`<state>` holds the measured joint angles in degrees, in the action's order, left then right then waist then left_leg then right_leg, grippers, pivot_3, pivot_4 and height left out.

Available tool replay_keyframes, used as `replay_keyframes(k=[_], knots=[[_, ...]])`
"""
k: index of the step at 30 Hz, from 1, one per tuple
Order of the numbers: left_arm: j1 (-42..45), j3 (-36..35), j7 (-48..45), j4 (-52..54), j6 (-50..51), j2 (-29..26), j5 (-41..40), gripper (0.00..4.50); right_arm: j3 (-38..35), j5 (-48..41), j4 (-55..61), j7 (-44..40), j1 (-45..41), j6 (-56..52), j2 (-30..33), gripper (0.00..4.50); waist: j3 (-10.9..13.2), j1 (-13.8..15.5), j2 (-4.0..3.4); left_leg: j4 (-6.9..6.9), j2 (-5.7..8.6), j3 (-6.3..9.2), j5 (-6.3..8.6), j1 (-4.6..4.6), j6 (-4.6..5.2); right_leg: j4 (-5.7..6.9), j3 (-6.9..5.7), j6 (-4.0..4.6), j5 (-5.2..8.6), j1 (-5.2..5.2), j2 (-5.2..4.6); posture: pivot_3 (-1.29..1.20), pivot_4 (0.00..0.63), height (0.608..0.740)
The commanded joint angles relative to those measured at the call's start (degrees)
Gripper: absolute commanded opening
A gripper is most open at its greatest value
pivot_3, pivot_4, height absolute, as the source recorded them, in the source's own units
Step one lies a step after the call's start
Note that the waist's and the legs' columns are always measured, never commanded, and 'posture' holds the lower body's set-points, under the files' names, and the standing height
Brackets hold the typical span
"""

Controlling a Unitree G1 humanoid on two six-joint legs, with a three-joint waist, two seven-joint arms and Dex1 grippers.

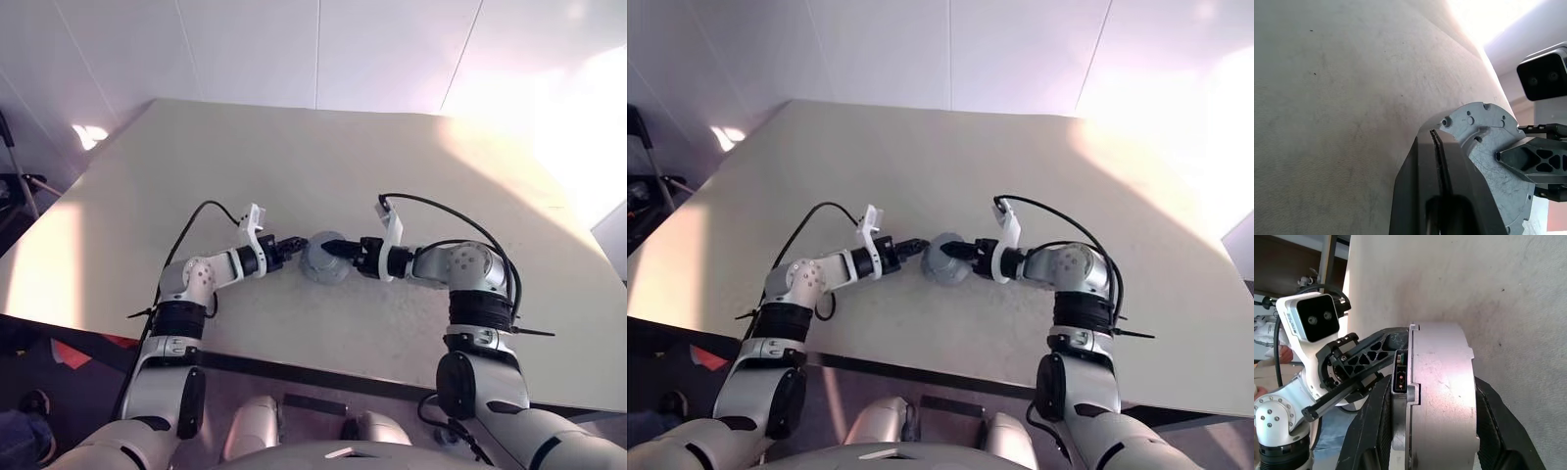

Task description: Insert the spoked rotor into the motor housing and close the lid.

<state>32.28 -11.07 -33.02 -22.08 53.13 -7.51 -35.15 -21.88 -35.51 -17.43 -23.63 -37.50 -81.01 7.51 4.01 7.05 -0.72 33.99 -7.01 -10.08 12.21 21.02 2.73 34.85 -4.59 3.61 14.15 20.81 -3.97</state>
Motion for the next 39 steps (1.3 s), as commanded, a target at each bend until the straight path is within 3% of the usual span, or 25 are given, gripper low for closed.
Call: replay_keyframes(k=[1, 8, 10, 14, 22, 30, 39], knots=[[0.5, -4.36, 1.68, 0.81, -1.66, 0.62, -2.69, 0.0, -3.03, -1.13, -0.95, 1.55, -3.23, 3.09, 0.18, 2.31, 0.0, 0.02, 0.0, 0.0, 0.0, 0.0, 0.0, 0.03, 0.0, 0.0, 0.0, 0.0, 0.0, 0.02, 0.0, 0.0, 0.0, 0.74], [-1.1, -9.0, 2.89, 2.34, -1.58, 0.42, -5.42, 0.0, -8.42, -3.18, -6.68, 4.9, -8.07, 6.26, -1.38, 2.31, 0.03, -0.03, 0.0, 0.0, 0.0, -0.01, 0.01, 0.31, 0.04, 0.01, 0.0, 0.01, -0.01, 0.3, 0.0, 0.0, 0.0, 0.74], [-1.74, -9.12, 2.78, 3.4, -2.17, 0.36, -5.61, 0.38, -10.05, -3.51, -8.56, 6.25, -9.66, 7.4, -1.77, 2.27, 0.03, -0.04, -0.01, 0.0, 0.0, -0.01, 0.01, 0.46, 0.04, 0.02, -0.01, 0.02, -0.01, 0.46, 0.01, 0.0, 0.0, 0.74], [-2.43, -11.37, 2.27, 4.56, -0.87, 1.26, -9.28, 1.6, -11.84, -4.15, -10.89, 7.76, -12.1, 8.53, -2.32, 2.27, 0.05, -0.04, -0.02, 0.01, 0.0, -0.01, 0.04, 0.57, 0.1, 0.02, -0.02, 0.02, -0.01, 0.55, 0.0, 0.0, 0.0, 0.74], [-1.73, -17.24, 4.83, 3.19, 5.85, 2.67, -19.72, 4.47, -13.88, -5.59, -14.41, 9.84, -17.57, 9.29, -3.54, 2.27, 0.07, -0.07, -0.02, 0.02, 0.0, -0.03, 0.05, 0.63, 0.12, 0.05, -0.03, 0.04, 0.0, 0.64, 0.0, 0.0, 0.0, 0.74], [0.25, -21.36, 7.72, -1.01, 11.92, 3.7, -27.37, 4.47, -13.94, -8.26, -12.07, 10.63, -18.68, 6.86, -4.7, 2.27, 0.08, 0.04, -0.02, 0.1, 0.0, -0.03, 0.05, 0.66, 0.13, 0.09, -0.03, 0.03, -0.01, 0.63, 0.0, 0.0, 0.0, 0.74], [3.01, -20.97, 7.79, -6.52, 11.38, 4.63, -27.78, 4.47, -13.9, -11.59, -8.31, 12.62, -19.31, 5.5, -6.34, 2.27, 0.09, 0.07, -0.01, 0.11, -0.01, -0.03, 0.05, 0.66, 0.12, 0.11, -0.03, 0.01, -0.02, 0.64, 0.0, 0.0, 0.0, 0.74]])
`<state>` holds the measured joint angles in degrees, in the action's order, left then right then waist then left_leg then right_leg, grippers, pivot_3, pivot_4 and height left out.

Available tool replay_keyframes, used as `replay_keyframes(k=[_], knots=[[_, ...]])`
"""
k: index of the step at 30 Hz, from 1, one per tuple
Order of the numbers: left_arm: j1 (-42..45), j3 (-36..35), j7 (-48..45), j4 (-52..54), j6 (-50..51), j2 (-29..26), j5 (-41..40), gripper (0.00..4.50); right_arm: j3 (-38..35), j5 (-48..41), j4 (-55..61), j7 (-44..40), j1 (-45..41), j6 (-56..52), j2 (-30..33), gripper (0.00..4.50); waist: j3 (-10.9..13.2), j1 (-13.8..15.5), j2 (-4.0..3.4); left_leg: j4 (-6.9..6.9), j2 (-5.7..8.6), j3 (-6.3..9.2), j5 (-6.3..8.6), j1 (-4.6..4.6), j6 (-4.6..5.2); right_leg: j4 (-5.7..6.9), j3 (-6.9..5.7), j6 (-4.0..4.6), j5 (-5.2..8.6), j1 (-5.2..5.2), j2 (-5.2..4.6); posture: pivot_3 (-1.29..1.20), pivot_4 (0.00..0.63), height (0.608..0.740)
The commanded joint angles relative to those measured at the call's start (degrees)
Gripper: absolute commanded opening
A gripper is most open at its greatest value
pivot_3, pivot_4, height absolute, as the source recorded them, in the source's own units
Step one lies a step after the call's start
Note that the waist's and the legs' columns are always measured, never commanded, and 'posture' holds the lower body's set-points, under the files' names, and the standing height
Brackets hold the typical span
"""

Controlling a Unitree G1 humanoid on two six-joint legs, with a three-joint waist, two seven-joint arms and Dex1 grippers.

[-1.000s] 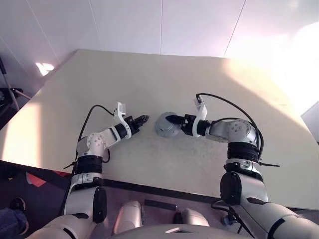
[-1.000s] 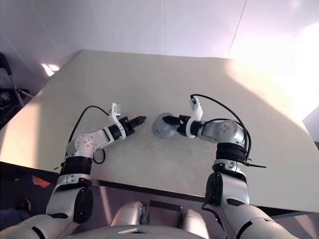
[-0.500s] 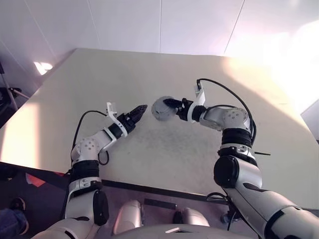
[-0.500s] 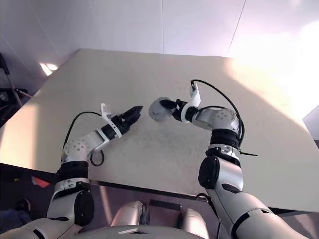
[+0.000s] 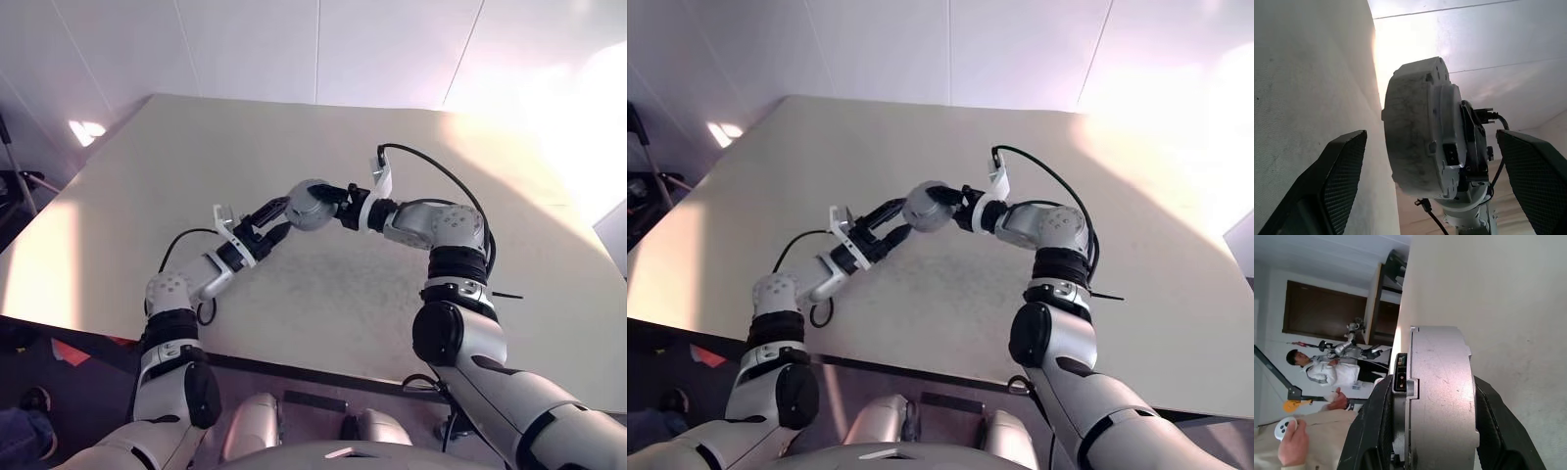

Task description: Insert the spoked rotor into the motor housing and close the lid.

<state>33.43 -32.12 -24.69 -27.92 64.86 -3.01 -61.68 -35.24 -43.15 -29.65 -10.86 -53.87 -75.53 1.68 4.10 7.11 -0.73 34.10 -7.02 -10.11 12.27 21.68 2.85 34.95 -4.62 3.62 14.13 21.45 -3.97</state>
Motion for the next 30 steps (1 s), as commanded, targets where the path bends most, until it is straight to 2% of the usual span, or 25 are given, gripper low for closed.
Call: replay_keyframes(k=[1, 13, 17, 20, 21, 30], knots=[[2.2, 0.23, -0.76, -1.12, -0.43, 0.21, -1.16, 4.47, -0.52, -4.15, 4.16, 0.07, -2.92, -0.02, -0.71, 2.27, 0.0, 0.0, 0.0, 0.0, 0.0, 0.01, 0.0, 0.0, 0.0, 0.0, 0.0, -0.01, 0.0, -0.01, 0.0, 0.0, 0.0, 0.74], [3.07, 1.41, -3.15, 0.57, -2.13, 1.18, -0.99, 4.47, 0.85, -5.51, 6.54, 1.32, -1.67, 0.03, -1.92, 2.27, 0.0, -0.03, 0.0, 0.0, 0.0, 0.0, 0.0, 0.0, -0.01, 0.0, 0.0, -0.22, -0.13, 0.0, 0.0, 0.0, 0.0, 0.74], [2.54, 1.51, -3.44, 1.5, -3.05, 1.34, -1.24, 3.57, 1.12, -5.53, 7.26, 1.57, -1.34, 0.01, -2.1, 2.27, 0.0, -0.04, 0.0, 0.0, 0.0, 0.01, 0.0, -0.01, -0.01, 0.01, 0.0, -0.23, -0.14, 0.0, 0.0, 0.0, 0.0, 0.74], [2.3, 1.4, -3.63, 2.11, -3.39, 1.57, -1.61, 2.45, 1.3, -5.64, 7.61, 1.58, -1.17, 0.08, -2.14, 2.27, 0.0, -0.03, 0.0, 0.0, 0.0, 0.0, 0.0, -0.01, -0.02, 0.01, 0.0, -0.23, -0.14, -0.01, 0.0, 0.0, 0.0, 0.74], [2.23, 1.4, -3.65, 2.23, -3.46, 1.6, -1.81, 2.25, 1.4, -5.77, 7.64, 1.66, -1.12, 0.15, -2.13, 2.27, 0.0, -0.02, 0.01, 0.0, 0.0, 0.0, 0.0, 0.0, -0.02, 0.01, 0.0, -0.23, -0.14, -0.01, 0.0, 0.0, 0.0, 0.74], [2.01, 2.21, -2.68, 2.25, -3.2, 1.09, -2.26, 2.2, 3.04, -5.75, 7.9, 1.2, -0.67, 1.49, -1.76, 2.27, 0.0, -0.04, 0.01, 0.01, 0.0, 0.0, 0.0, -0.01, -0.01, 0.03, 0.0, -0.23, -0.14, -0.02, 0.0, 0.0, 0.0, 0.74]])
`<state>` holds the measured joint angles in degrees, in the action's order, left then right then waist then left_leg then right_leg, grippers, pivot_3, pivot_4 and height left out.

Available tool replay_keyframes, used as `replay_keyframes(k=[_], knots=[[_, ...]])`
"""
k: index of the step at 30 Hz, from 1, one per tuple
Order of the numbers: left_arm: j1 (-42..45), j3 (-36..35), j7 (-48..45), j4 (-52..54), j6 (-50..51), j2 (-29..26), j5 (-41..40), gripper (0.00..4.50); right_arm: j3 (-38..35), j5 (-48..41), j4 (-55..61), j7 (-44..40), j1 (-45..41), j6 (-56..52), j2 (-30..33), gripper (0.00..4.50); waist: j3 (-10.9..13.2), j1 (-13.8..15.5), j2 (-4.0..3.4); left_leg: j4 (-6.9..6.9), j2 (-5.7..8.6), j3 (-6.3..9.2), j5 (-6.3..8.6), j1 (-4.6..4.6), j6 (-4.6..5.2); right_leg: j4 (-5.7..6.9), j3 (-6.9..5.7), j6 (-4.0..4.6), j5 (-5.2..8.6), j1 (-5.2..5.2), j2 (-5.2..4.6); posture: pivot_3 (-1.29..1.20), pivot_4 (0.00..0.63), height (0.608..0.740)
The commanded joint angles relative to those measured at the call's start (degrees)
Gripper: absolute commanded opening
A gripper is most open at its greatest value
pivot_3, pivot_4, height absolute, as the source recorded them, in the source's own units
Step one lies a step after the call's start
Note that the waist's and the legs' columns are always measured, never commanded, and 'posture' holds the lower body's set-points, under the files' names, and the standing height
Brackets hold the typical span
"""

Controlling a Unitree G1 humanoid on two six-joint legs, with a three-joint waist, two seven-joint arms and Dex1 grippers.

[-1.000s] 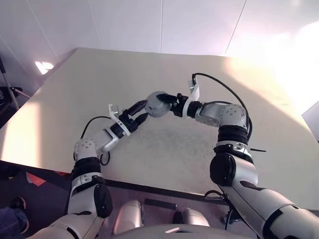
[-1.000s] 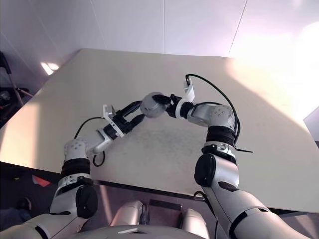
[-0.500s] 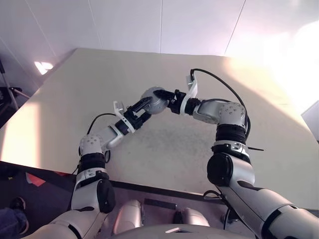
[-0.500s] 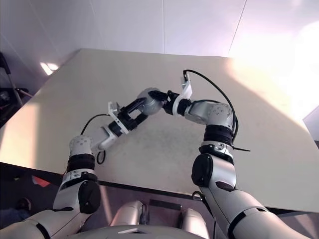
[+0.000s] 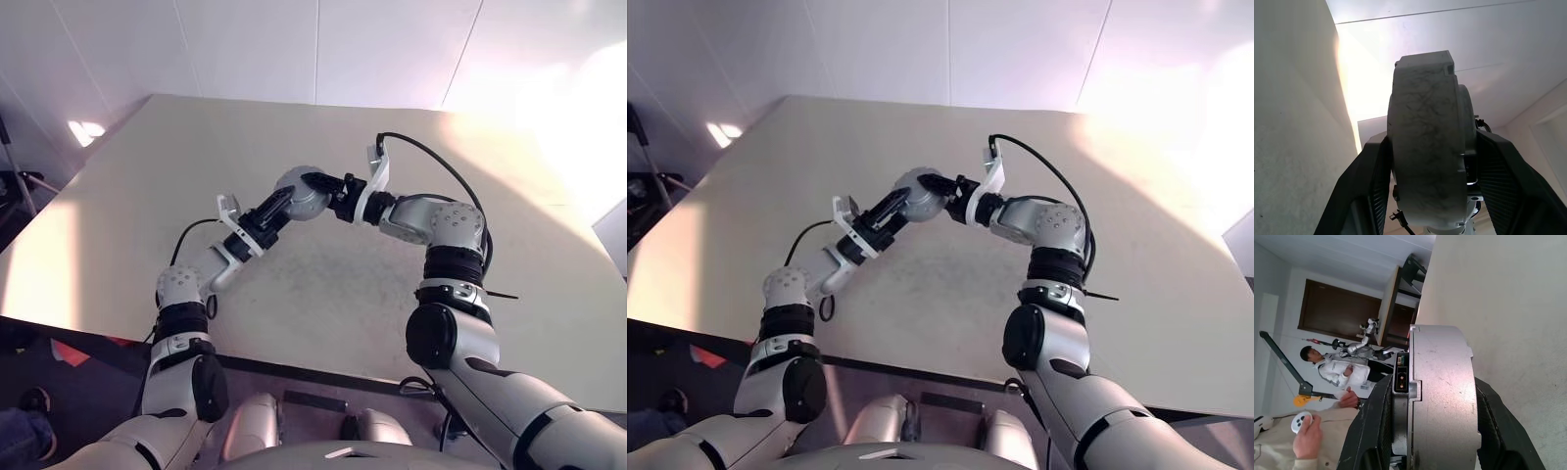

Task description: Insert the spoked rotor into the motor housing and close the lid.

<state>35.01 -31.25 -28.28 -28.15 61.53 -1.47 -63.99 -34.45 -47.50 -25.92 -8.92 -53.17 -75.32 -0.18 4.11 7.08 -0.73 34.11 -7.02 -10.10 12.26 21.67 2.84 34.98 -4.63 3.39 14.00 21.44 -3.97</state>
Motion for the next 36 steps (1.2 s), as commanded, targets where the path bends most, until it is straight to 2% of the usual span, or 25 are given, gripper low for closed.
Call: replay_keyframes(k=[1, 4, 8, 12, 18, 26, 36], knots=[[0.42, 1.34, 0.96, 2.48, 0.11, -0.43, 0.0, 2.2, 3.06, -1.42, 4.6, -2.19, -1.04, 1.76, 0.32, 2.27, 0.0, 0.0, 0.0, 0.0, 0.0, 0.0, 0.0, 0.0, 0.0, 0.0, 0.0, 0.0, 0.0, 0.0, 0.0, 0.0, 0.0, 0.74], [0.34, 1.38, 1.23, 2.6, 0.02, -0.43, -0.05, 2.2, 4.91, -1.41, 6.05, -4.11, -0.26, 2.88, 0.64, 3.05, 0.0, 0.01, 0.0, 0.0, 0.0, 0.0, 0.0, 0.0, 0.0, 0.0, 0.0, -0.01, 0.0, 0.0, 0.0, 0.0, 0.0, 0.74], [0.14, 1.59, 1.76, 2.99, -0.56, -0.39, 0.11, 2.2, 6.09, -0.61, 6.89, -3.41, 0.11, 6.49, 0.69, 4.44, 0.0, 0.02, 0.01, 0.01, 0.0, 0.01, 0.0, 0.0, 0.0, 0.02, 0.0, -0.01, -0.01, 0.0, 0.0, 0.0, 0.0, 0.74], [-0.4, 2.1, 2.17, 3.62, -2.55, -0.74, 0.96, 2.2, 7.15, 0.88, 6.63, -2.82, 0.35, 10.99, 0.91, 4.44, 0.0, 0.0, 0.01, 0.04, 0.0, 0.01, 0.0, 0.0, 0.0, 0.03, 0.0, -0.01, -0.01, -0.01, 0.0, 0.0, 0.0, 0.74], [-1.53, -1.49, 3.71, 2.57, -10.96, -4.22, 3.22, 2.2, 7.93, 3.17, 4.7, -2.02, 0.68, 16.33, 1.75, 4.44, 0.01, -0.35, 0.02, 0.04, -0.01, 0.01, 0.0, -0.03, 0.0, 0.07, 0.0, -0.02, -0.01, -0.01, 0.01, 0.0, 0.0, 0.74], [-1.79, -7.31, 7.73, -1.56, -21.77, -9.68, 6.02, 2.2, 8.31, 2.64, 3.73, -1.16, 1.31, 16.3, 2.29, 4.44, 0.05, -0.28, 0.09, 0.06, -0.01, 0.02, 0.0, -0.01, -0.01, 0.13, 0.0, -0.04, -0.02, 0.03, 0.01, 0.0, 0.0, 0.74], [0.69, -6.54, 10.28, -10.23, -29.72, -13.38, 13.51, 2.2, 9.17, 2.9, 1.5, -1.12, 0.4, 16.45, 2.07, 4.44, 0.14, 0.0, 0.38, 0.15, -0.01, 0.03, -0.03, -0.03, -0.05, 0.25, 0.0, -0.07, -0.04, 0.0, 0.01, 0.0, 0.0, 0.74]])
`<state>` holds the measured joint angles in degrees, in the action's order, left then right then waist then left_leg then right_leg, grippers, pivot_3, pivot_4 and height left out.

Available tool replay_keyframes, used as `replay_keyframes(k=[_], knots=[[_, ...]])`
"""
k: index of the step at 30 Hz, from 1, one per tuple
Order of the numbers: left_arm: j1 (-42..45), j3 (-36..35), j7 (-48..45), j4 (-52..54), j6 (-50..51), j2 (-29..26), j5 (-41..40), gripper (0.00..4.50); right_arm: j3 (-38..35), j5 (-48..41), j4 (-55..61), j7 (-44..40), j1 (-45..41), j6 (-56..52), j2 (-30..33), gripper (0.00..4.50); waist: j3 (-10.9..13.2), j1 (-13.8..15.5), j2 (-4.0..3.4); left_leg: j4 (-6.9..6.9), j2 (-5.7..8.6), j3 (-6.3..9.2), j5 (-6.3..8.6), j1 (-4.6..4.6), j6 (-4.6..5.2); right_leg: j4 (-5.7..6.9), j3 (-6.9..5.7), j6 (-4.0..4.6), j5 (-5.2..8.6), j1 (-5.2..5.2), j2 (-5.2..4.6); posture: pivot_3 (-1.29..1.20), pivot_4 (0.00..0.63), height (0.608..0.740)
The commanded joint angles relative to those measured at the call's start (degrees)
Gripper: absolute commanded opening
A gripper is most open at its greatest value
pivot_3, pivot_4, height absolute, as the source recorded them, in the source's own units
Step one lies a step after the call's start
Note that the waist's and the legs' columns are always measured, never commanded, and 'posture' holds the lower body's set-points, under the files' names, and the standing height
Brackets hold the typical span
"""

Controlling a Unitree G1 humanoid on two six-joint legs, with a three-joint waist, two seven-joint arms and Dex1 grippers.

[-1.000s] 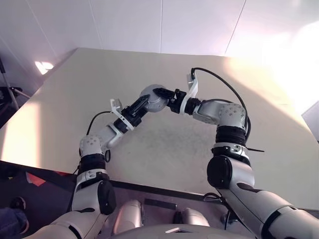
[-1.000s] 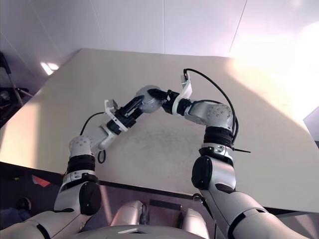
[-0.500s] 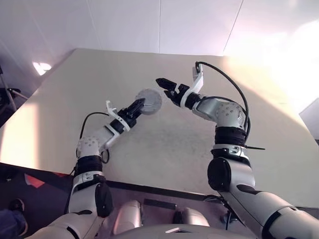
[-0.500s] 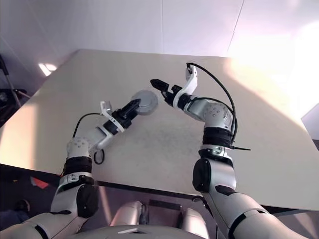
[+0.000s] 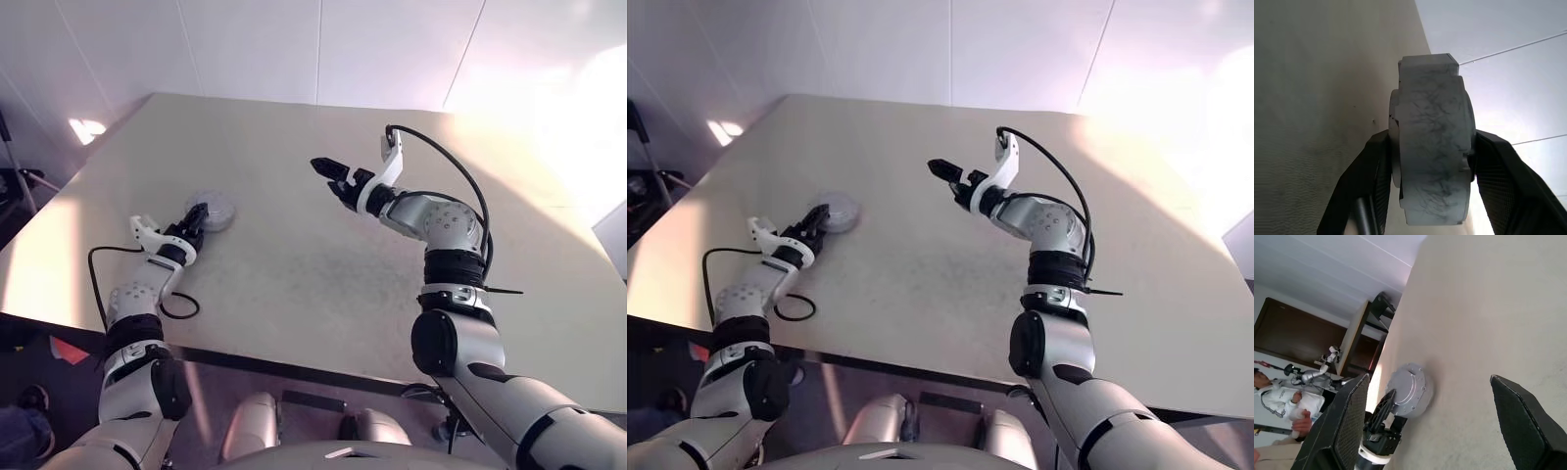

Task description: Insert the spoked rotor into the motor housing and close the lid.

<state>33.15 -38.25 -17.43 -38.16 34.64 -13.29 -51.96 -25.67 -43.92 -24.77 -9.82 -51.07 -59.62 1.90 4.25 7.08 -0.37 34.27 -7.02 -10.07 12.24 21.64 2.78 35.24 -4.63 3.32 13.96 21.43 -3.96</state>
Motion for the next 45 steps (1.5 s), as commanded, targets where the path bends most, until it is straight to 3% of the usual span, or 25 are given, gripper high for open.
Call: replay_keyframes(k=[1, 6, 12, 17, 25, 28, 30, 36, 40, 45], knots=[[2.63, 0.42, -0.59, -0.71, -3.31, -1.62, 1.83, 2.2, 0.55, -0.56, 0.17, -0.24, -1.68, 0.78, 0.01, 4.44, -0.01, -0.02, 0.02, 0.0, 0.0, 0.0, -0.01, -0.03, -0.02, 0.02, 0.0, 0.0, 0.0, -0.02, 0.0, 0.0, 0.0, 0.74], [2.67, -0.01, -0.89, -2.98, -8.38, -2.44, 4.24, 2.2, -0.5, -1.19, -2.13, 1.38, -1.8, 0.01, -0.05, 4.44, -0.01, -0.21, 0.02, -0.01, -0.01, 0.0, -0.07, -0.25, -0.14, 0.17, 0.01, 0.03, 0.02, -0.15, 0.0, 0.0, 0.0, 0.74], [4.3, -1.7, 0.45, -7.79, -15.13, -5.35, 6.88, 4.12, -0.23, -0.88, -3.47, 1.68, -1.97, -0.43, 0.34, 4.48, 0.01, -1.39, 0.05, -0.07, -0.01, 0.02, -0.21, -0.41, -0.36, 0.29, 0.04, 0.07, 0.01, -0.2, 0.0, 0.0, 0.0, 0.74], [5.08, -1.68, -0.65, -9.86, -17.4, -7.61, 7.74, 4.12, 0.52, -0.38, -3.5, 1.21, -1.77, 0.0, 0.59, 4.48, 0.01, -1.69, 0.05, -0.08, -0.02, 0.03, -0.23, -0.46, -0.4, 0.33, 0.05, 0.11, 0.0, -0.19, 0.01, 0.0, 0.0, 0.74], [6.04, 2.98, -5.92, -5.31, -19.94, -8.5, 11.57, 4.12, 10.63, 4.51, 8.07, -9.85, 3.3, 6.87, 4.29, 4.48, 0.02, -0.92, 0.11, -0.08, -0.01, 0.02, -0.22, -0.38, -0.38, 0.28, 0.04, 0.11, -0.01, -0.22, -0.01, 0.0, 0.0, 0.74], [4.18, 9.21, -12.52, 2.52, -22.53, -6.43, 14.51, 4.12, 20.4, 16.31, 13.0, -14.64, 8.51, 21.91, 9.29, 4.48, 0.08, -0.03, 0.37, -0.07, -0.01, 0.03, -0.22, -0.37, -0.39, 0.26, 0.04, 0.09, -0.01, -0.24, -0.02, 0.0, 0.0, 0.74], [2.67, 12.55, -16.41, 6.78, -21.45, -5.61, 14.95, 4.12, 23.23, 20.67, 12.24, -16.63, 10.23, 27.88, 11.8, 4.48, 0.09, 0.06, 0.37, -0.05, 0.02, 0.01, -0.22, -0.37, -0.39, 0.23, 0.03, 0.08, -0.02, -0.26, -0.06, 0.0, 0.0, 0.74], [-1.03, 23.42, -22.16, 15.86, -17.66, -5.1, 19.23, 4.12, 24.28, 24.21, 8.93, -25.65, 12.0, 33.51, 19.82, 4.48, 0.09, -0.07, 0.36, -0.04, 0.03, 0.0, -0.22, -0.4, -0.36, 0.29, 0.04, 0.34, 0.13, -0.26, -0.07, 0.0, 0.0, 0.74], [-4.22, 34.97, -24.18, 15.48, -21.85, -4.29, 29.87, 4.12, 26.7, 30.81, 1.88, -26.62, 12.78, 39.68, 23.47, 4.48, 0.09, -0.2, 0.35, -0.02, 0.02, 0.01, -0.2, -0.44, -0.27, 0.34, 0.03, 0.4, 0.16, -0.26, -0.06, 0.0, 0.0, 0.74], [-5.96, 39.43, -24.86, 14.45, -25.56, -3.55, 35.01, 4.12, 26.77, 32.08, -0.83, -29.51, 13.16, 42.06, 23.71, 4.48, 0.1, -0.42, 0.33, 0.04, 0.02, 0.0, -0.17, -0.35, -0.11, 0.37, 0.03, 0.43, 0.18, -0.17, -0.06, 0.0, 0.0, 0.74]])
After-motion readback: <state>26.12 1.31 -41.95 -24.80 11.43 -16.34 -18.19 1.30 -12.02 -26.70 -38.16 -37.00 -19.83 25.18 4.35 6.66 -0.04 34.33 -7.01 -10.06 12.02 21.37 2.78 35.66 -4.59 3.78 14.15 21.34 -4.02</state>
